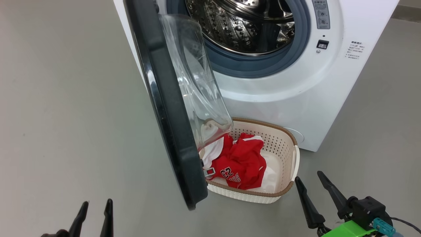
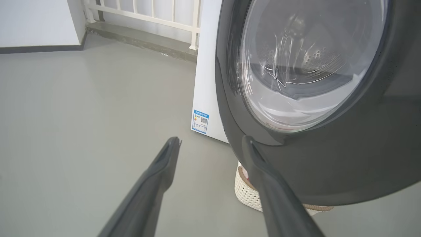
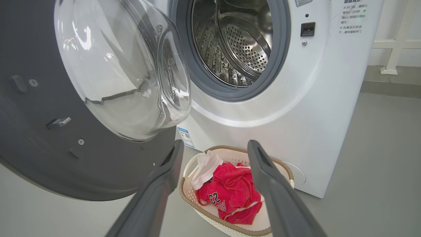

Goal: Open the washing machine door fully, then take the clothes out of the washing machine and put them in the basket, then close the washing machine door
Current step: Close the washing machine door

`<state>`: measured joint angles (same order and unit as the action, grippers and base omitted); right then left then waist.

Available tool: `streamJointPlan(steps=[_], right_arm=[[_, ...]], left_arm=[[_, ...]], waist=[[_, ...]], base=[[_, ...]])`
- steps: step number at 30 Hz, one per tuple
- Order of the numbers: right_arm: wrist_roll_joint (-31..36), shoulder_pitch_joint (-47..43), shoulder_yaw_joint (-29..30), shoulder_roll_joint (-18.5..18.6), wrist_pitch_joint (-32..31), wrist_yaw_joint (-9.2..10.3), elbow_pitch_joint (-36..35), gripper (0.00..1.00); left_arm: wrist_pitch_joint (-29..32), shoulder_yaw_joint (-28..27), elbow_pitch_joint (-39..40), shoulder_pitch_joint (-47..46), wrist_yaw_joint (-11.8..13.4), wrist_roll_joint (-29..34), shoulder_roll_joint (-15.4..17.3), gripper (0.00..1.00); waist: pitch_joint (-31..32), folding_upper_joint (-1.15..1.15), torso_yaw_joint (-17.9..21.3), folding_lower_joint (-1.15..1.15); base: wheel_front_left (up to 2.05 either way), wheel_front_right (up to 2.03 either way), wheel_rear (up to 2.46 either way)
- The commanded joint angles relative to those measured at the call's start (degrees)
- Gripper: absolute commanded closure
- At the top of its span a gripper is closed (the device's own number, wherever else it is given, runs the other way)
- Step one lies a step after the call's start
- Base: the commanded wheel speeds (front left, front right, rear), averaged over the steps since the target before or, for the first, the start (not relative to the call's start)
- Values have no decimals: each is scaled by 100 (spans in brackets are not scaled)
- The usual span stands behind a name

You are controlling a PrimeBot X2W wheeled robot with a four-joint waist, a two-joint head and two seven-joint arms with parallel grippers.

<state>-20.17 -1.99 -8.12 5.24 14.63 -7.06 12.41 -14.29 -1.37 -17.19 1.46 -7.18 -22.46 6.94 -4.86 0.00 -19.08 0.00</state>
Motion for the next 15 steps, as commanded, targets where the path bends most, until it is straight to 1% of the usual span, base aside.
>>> streamJointPlan(steps=[1,6,12,15], right_arm=[[0,231,-117,30,37,-43,-131,0],[1,254,-103,24,37,-43,-141,0],[0,243,-101,12,37,-43,-131,0],[3,236,-100,10,37,-43,-128,0]], left_arm=[[-70,-255,183,-42,-31,128,64,0],[-71,-374,484,86,-31,684,-123,0],[-71,-475,532,200,-31,832,-281,0],[-71,-476,517,205,-31,843,-305,0]], waist=[[2,0,2,0],[5,0,5,0],[48,0,9,0],[60,0,8,0]], base=[[0,0,0],[0,0,0],[0,0,0],[0,0,0]])
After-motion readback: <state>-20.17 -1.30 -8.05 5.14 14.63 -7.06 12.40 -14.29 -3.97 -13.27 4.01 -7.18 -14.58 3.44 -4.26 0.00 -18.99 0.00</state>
